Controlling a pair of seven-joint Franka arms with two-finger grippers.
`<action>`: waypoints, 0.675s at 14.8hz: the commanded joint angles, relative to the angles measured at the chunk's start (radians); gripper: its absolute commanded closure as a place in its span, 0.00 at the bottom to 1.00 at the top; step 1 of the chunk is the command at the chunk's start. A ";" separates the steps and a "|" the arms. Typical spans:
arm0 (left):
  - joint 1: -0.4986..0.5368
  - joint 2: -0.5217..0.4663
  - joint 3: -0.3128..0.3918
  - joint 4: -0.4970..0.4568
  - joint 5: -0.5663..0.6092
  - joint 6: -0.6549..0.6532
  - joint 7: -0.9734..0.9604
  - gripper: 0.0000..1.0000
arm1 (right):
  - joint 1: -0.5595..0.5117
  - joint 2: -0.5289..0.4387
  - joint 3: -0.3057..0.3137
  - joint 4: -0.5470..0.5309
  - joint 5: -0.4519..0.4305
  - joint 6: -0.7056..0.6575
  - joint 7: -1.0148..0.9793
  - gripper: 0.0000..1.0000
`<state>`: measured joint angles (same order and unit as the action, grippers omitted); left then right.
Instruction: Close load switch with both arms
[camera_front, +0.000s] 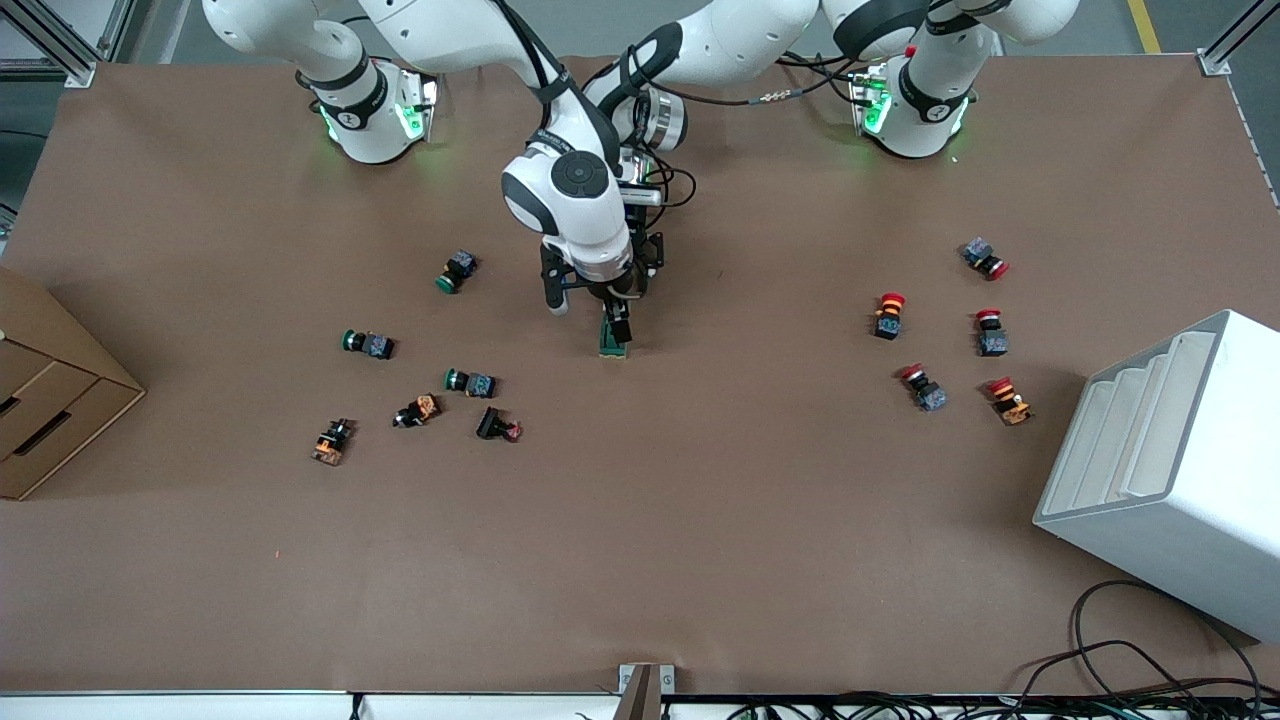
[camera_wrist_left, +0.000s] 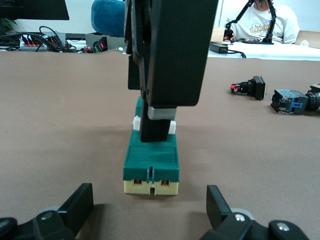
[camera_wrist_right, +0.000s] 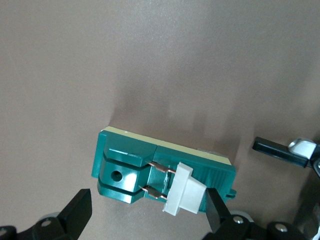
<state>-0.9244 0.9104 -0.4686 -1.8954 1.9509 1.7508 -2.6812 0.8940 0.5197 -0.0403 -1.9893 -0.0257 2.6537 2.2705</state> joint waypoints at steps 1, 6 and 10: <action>0.007 0.018 0.007 -0.014 -0.003 0.003 -0.031 0.00 | 0.006 0.026 -0.009 -0.002 -0.036 0.031 0.017 0.00; 0.007 0.016 0.007 -0.014 -0.003 0.003 -0.031 0.00 | -0.010 0.026 -0.012 0.014 -0.068 0.022 0.017 0.00; 0.009 0.018 0.007 -0.014 -0.003 0.003 -0.032 0.00 | -0.023 0.025 -0.033 0.058 -0.069 0.017 0.014 0.00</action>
<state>-0.9243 0.9104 -0.4683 -1.8954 1.9509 1.7508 -2.6812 0.8935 0.5405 -0.0470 -1.9778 -0.0571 2.6585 2.2732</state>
